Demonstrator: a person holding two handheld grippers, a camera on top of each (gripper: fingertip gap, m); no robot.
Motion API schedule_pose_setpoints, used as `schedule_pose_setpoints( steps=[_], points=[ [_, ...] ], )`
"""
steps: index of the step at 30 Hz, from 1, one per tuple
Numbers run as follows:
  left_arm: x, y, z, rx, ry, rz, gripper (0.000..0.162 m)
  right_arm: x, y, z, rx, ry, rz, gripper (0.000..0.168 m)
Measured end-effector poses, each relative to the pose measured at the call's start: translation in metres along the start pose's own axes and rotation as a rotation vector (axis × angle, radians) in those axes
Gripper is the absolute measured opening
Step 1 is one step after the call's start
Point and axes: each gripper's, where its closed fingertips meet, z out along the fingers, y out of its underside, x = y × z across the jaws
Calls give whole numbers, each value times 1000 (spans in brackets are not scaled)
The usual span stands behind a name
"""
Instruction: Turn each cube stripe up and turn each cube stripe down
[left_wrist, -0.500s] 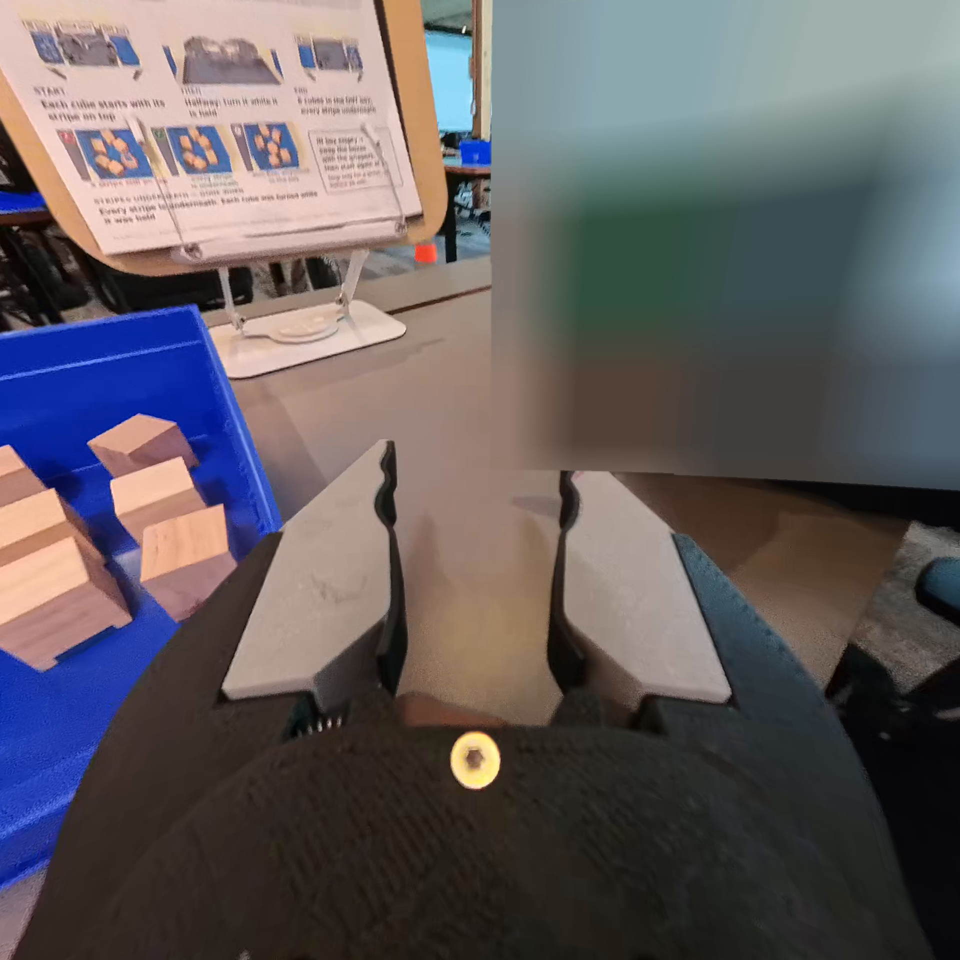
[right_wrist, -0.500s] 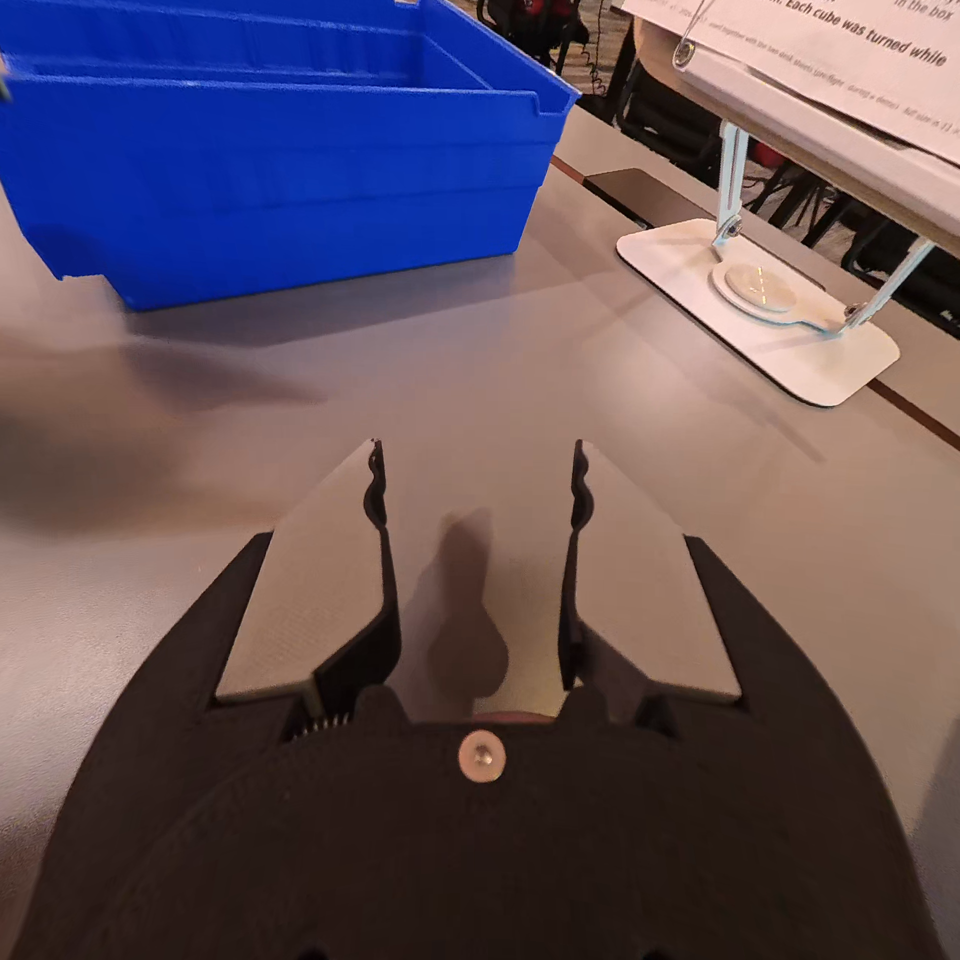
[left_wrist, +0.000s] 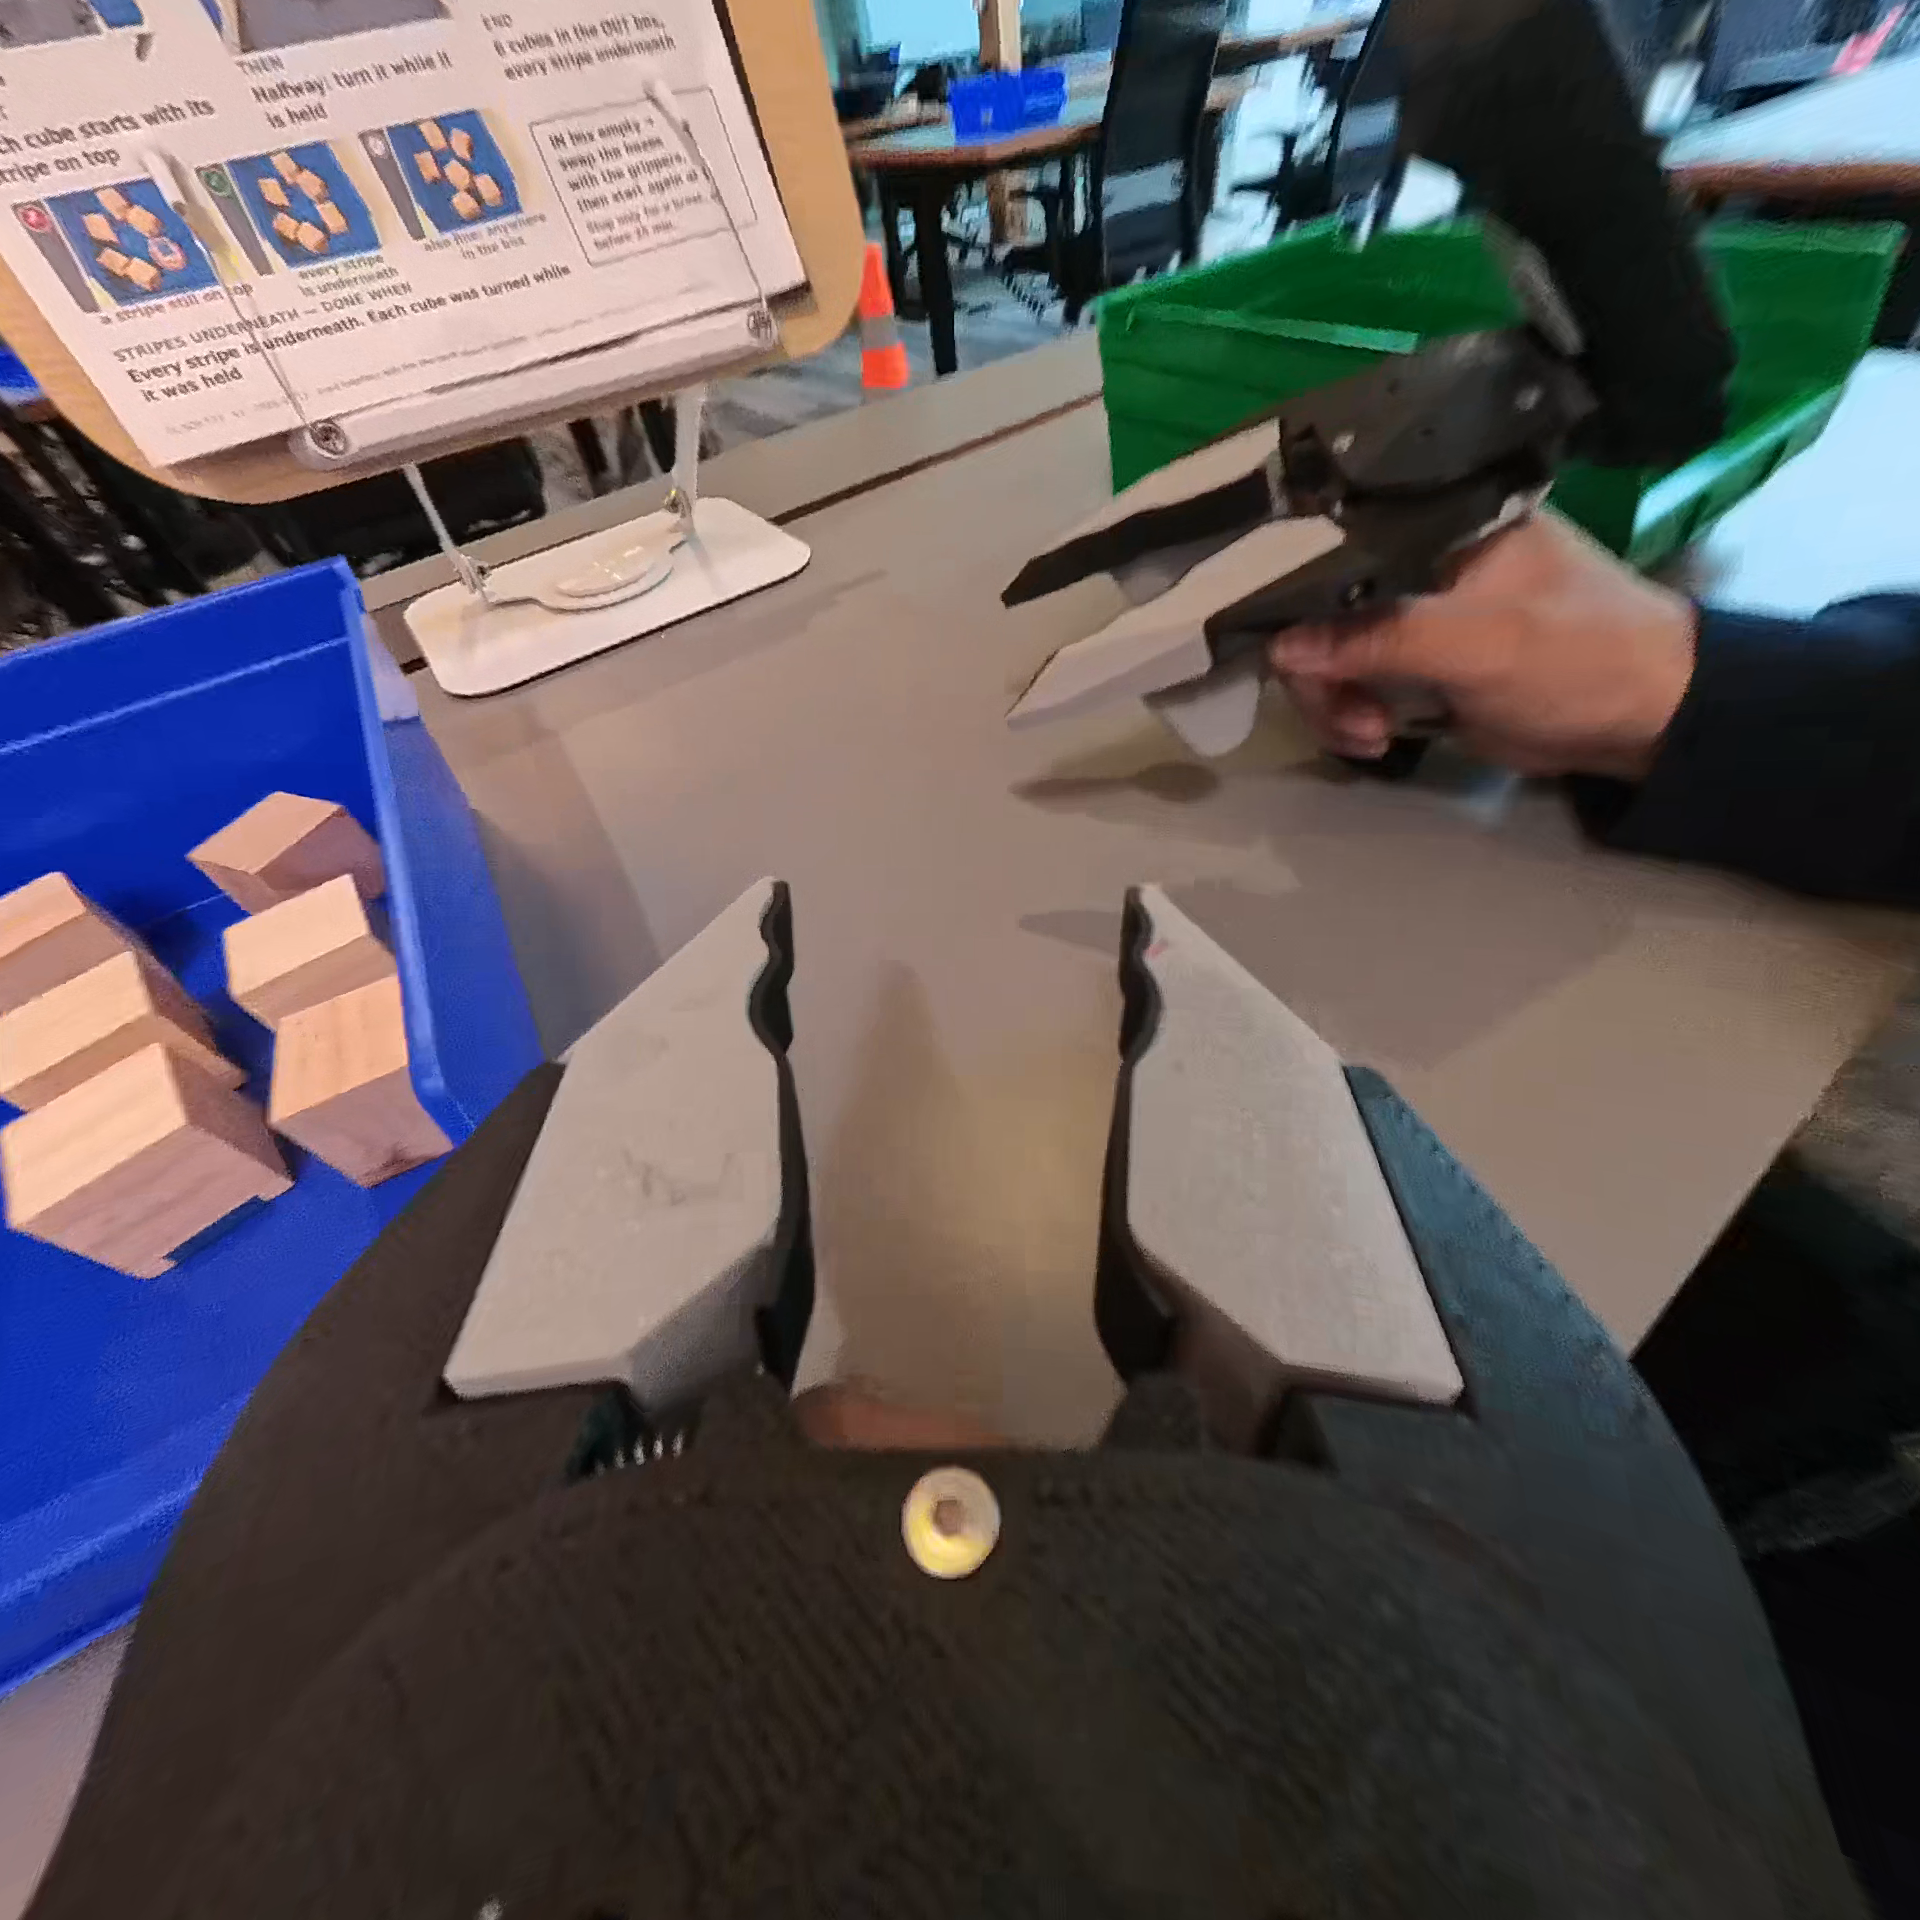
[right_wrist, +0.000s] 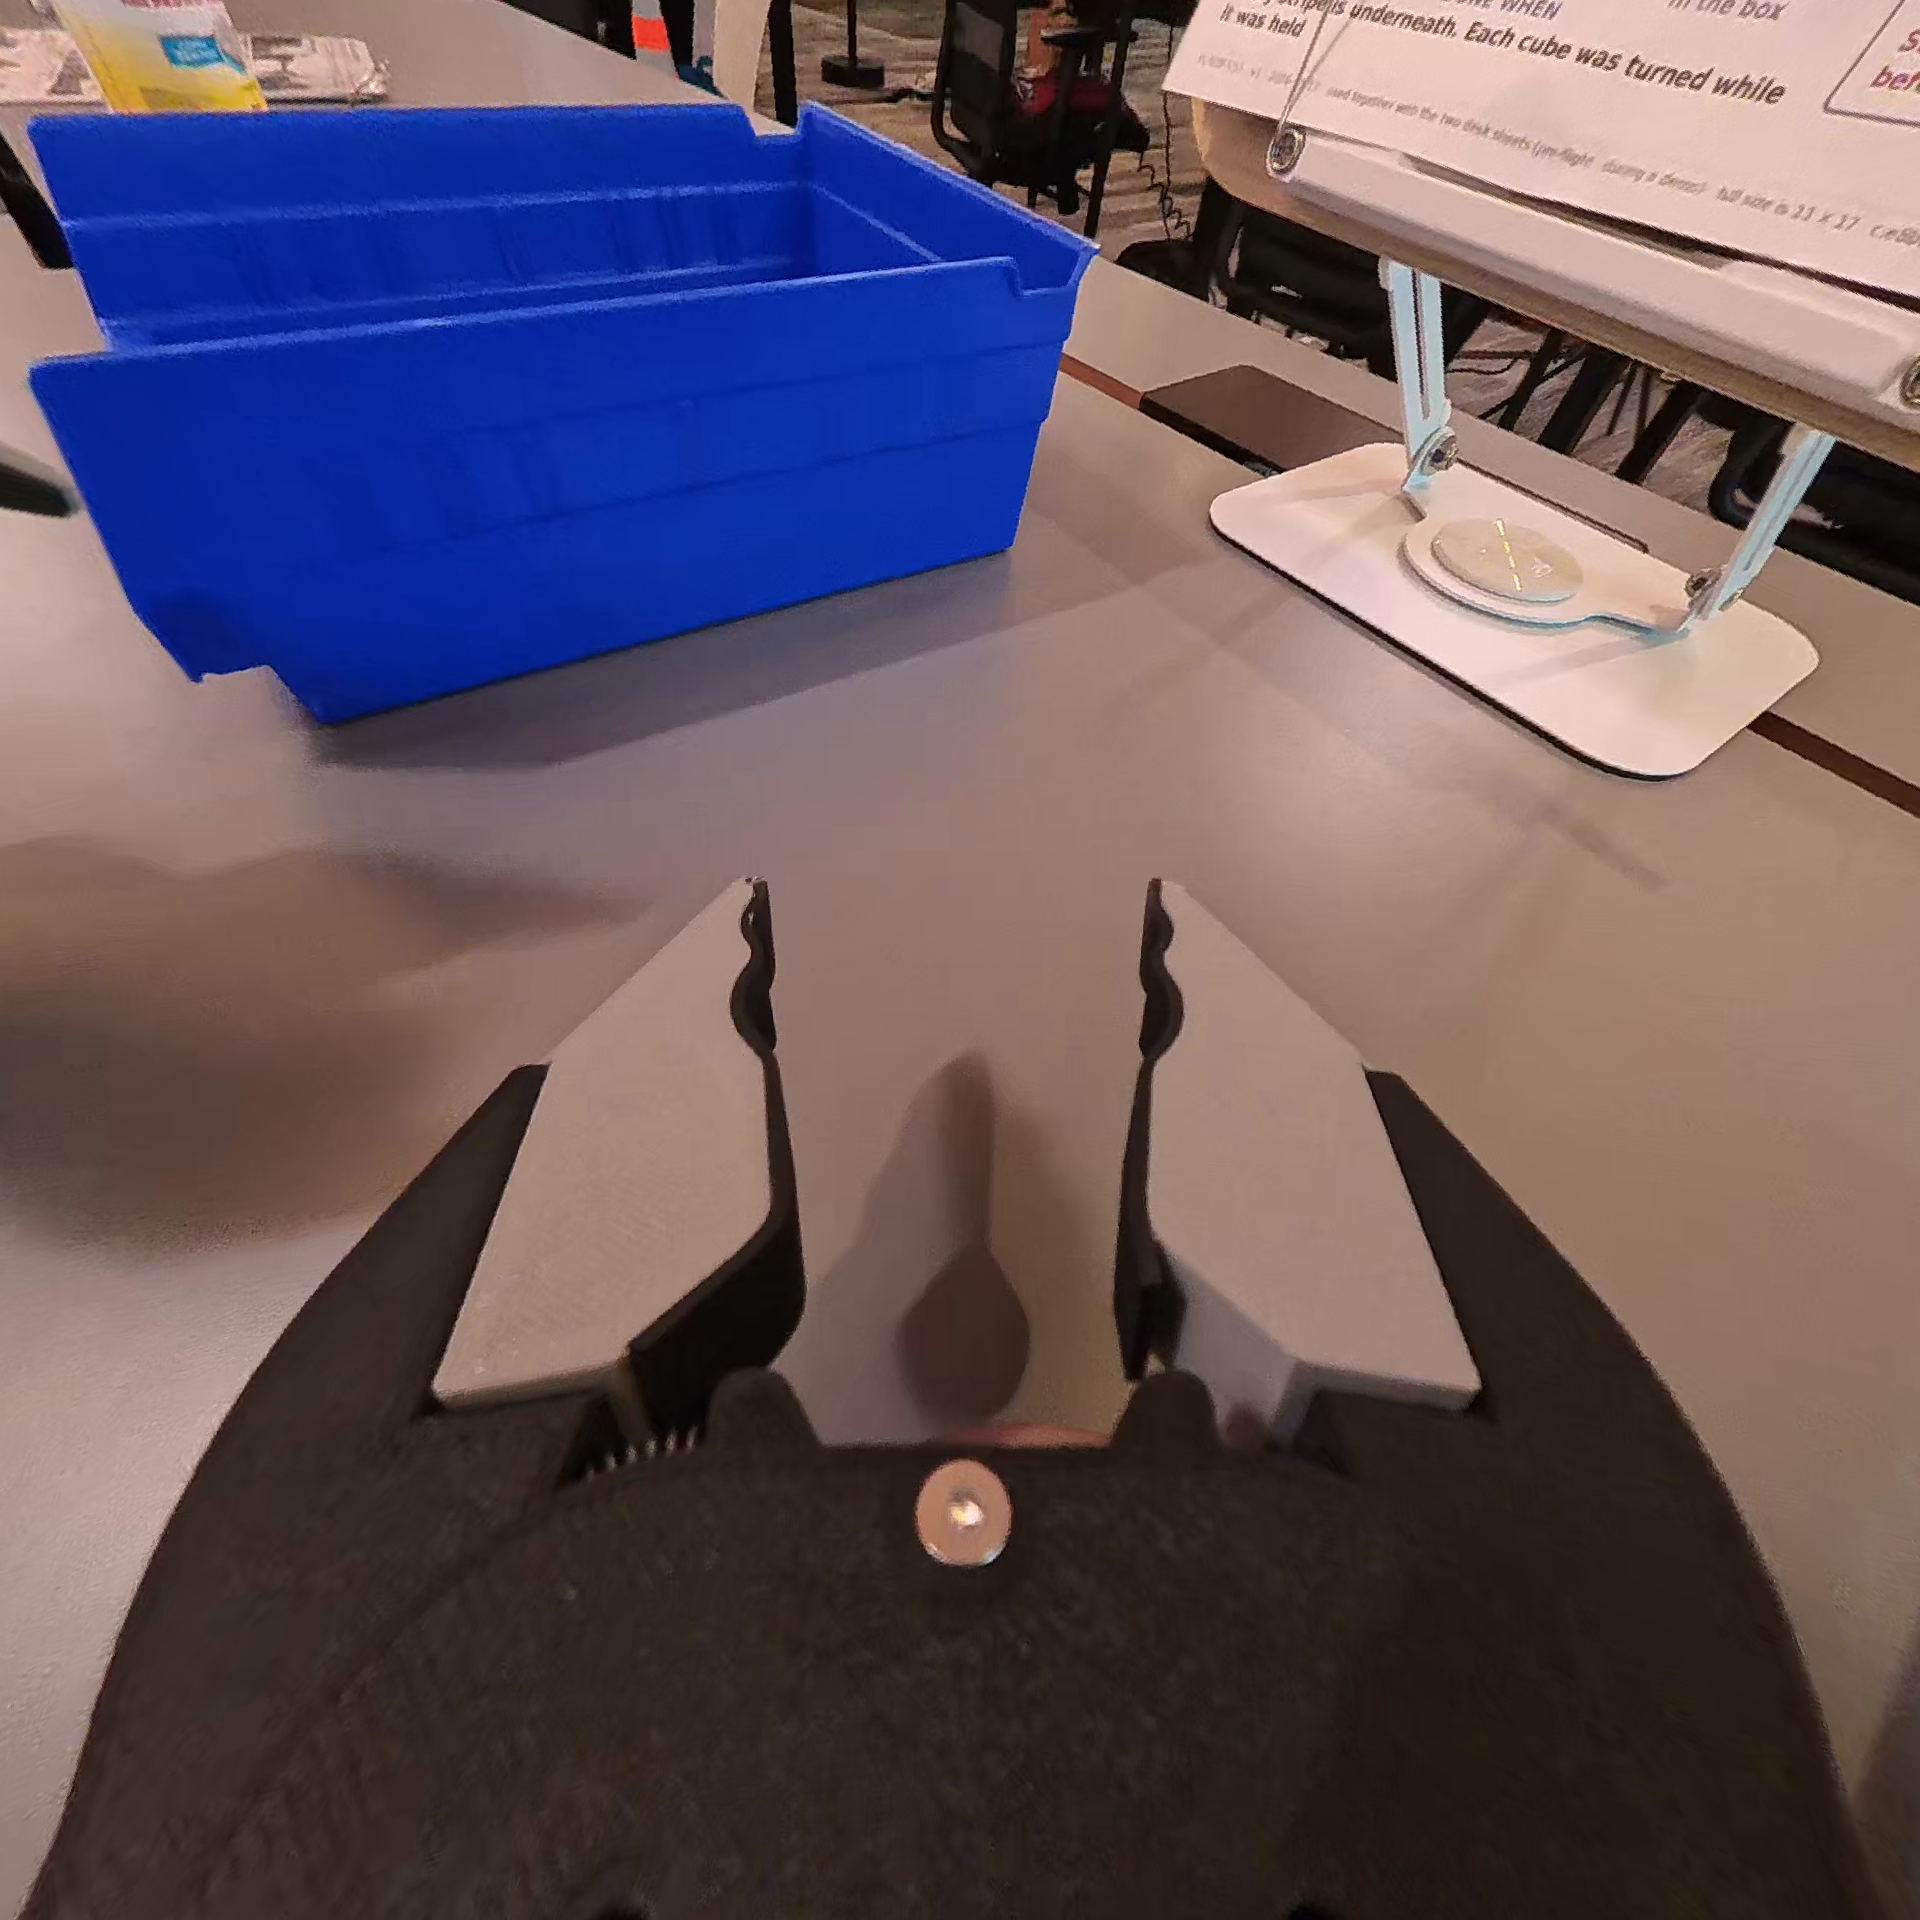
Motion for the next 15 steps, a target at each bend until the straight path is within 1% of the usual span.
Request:
schedule_pose_setpoints(
  steps=[2, 4, 6, 7, 9, 11, 13, 15],
  points=[
    [-1, 6, -1, -47, -48, 71, 63, 0, 1, -1, -4, 14, -19, 69],
    [-3, 1, -8, -43, -67, 107, 61, 0, -1, -4, 1, 32, -44, 68],
    [-13, -9, -17, -33, -61, 93, 47, -6, 3, -3, -25, 7, -54, 69],
    [-23, -15, -22, -32, -72, 80, 45, -9, 7, -2, -51, 0, -55, 70],
    [-59, -24, -32, -42, -152, 75, 50, -15, 8, 1, -54, -12, -66, 70],
    [-98, -26, -40, -94, -224, 83, 57, -22, 8, 2, -57, -29, -81, 71],
    [-137, -21, -42, -165, -272, 45, 58, -25, 7, 2, -60, -28, -107, 71],
    [-172, -10, -35, -241, -295, -7, 58, -27, 6, 0, -54, -16, -141, 71]
  ],
)
